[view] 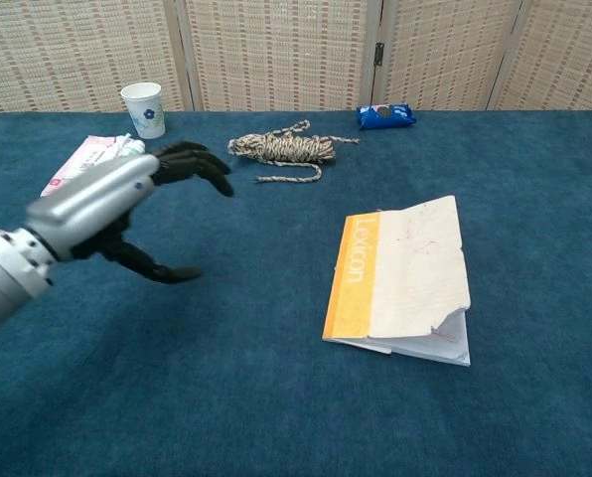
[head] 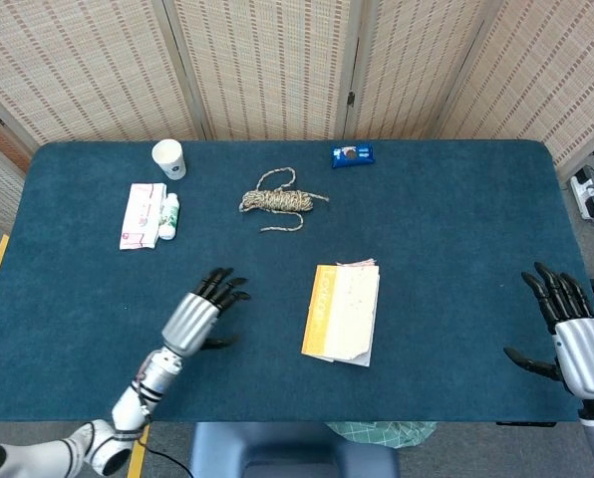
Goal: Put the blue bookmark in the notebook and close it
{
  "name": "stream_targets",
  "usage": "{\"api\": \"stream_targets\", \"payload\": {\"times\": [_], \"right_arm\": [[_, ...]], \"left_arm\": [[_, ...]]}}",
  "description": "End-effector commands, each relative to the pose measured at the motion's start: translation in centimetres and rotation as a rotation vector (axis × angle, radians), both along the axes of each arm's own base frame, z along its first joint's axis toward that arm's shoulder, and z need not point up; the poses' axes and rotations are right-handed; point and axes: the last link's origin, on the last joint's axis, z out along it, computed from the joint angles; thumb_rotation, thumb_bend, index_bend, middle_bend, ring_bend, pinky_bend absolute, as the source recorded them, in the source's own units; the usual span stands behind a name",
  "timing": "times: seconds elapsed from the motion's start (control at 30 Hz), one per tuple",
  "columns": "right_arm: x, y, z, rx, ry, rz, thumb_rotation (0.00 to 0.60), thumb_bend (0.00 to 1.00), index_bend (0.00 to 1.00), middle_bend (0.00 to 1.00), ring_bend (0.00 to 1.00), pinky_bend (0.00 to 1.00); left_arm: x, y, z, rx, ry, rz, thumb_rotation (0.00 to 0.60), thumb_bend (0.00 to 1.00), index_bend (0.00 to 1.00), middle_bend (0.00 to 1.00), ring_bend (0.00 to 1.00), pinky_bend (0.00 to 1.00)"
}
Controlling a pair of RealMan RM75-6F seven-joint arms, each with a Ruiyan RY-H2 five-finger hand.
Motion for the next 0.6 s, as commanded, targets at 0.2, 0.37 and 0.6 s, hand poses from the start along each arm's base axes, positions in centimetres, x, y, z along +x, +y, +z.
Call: {"api": "stream_targets", "payload": {"times": [0.2, 0.37, 0.6], "right_arm": [[-1.4, -0.4, -1.4, -0.033, 0.157, -0.142, 0.600, 0.00, 0.00, 0.00, 0.00, 0.03], [-2.0, 0.2, -1.2, -0.041, 0.197, -0.210, 0.600, 0.00, 0.00, 0.00, 0.00, 0.03], [-1.2, 0.5, -1.7, -0.019, 0.180, -0.176, 0.600, 0.00, 0.00, 0.00, 0.00, 0.03]], "left_arm": [[-9.7, -5.1, 12.8, 0.227, 0.296, 0.371, 0.600, 0.23, 0.22, 0.08, 0.00, 0.01], [-11.6, -9.8, 15.7, 0.329, 0.258, 0.502, 0.600, 0.22, 0.20, 0.05, 0.00, 0.00], [-11.0, -11.3, 16.4, 0.335, 0.278, 0.455, 0.600, 0.20, 0.18, 0.04, 0.00, 0.00]]}}
